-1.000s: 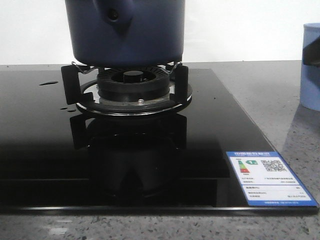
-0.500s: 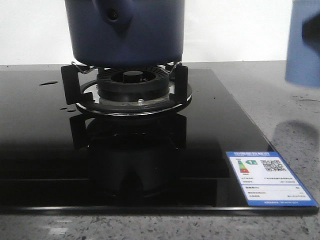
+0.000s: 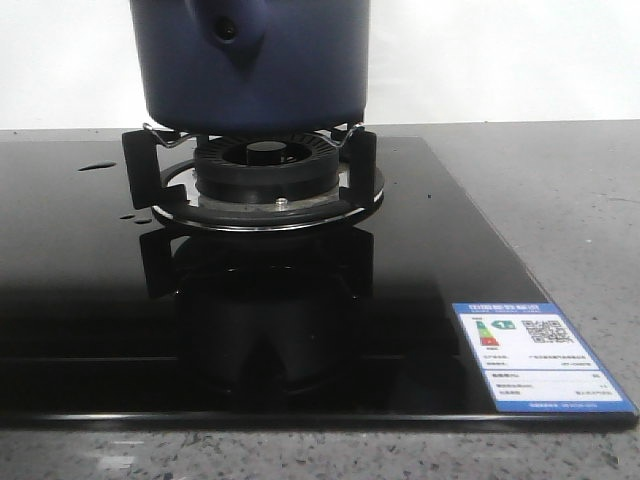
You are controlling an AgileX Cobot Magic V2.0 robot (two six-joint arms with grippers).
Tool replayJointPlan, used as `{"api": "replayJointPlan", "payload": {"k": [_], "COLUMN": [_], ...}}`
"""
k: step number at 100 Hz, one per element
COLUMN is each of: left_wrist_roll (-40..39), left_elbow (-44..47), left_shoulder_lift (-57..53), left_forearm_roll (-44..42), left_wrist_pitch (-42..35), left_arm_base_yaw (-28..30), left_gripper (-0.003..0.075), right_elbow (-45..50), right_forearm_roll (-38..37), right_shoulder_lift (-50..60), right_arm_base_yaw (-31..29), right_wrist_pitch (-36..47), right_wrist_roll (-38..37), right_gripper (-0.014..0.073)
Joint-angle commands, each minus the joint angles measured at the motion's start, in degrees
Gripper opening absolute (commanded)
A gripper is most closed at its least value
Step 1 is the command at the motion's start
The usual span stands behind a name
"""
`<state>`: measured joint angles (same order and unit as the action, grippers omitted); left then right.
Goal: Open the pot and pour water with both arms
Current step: 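Lift the cup with the right gripper and carry it over the pot, then tilt the cup with the right gripper to pour water into the pot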
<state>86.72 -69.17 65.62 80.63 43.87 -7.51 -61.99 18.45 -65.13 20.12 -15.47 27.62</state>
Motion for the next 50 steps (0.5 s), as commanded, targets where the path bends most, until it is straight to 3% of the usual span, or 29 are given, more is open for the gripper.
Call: {"api": "replayJointPlan", "payload": {"k": [1, 17, 50], "left_wrist_roll": [-0.6, -0.6, -0.6], "left_elbow": [-1.9, -1.9, -1.9], "left_shoulder_lift": [-1.4, -1.4, -1.4], "left_forearm_roll": [5.2, 5.2, 5.2], "left_wrist_pitch": [-0.9, -1.0, -1.2], "left_arm_base_yaw": [0.0, 0.0, 0.0], "left_gripper": [0.0302, 0.0302, 0.0302], "right_elbow": [-7.1, -14.0, -20.2], "right_forearm_roll": [-2.8, -7.6, -26.4], "right_shoulder_lift": [-2.2, -7.7, -13.9], "right_arm_base_yaw": [1.2, 3.6, 9.0], "right_wrist_pitch": [-0.2, -4.3, -6.6], "right_wrist_roll": [0.0, 0.0, 0.1], "right_gripper": [0.0151, 0.0151, 0.0151]}}
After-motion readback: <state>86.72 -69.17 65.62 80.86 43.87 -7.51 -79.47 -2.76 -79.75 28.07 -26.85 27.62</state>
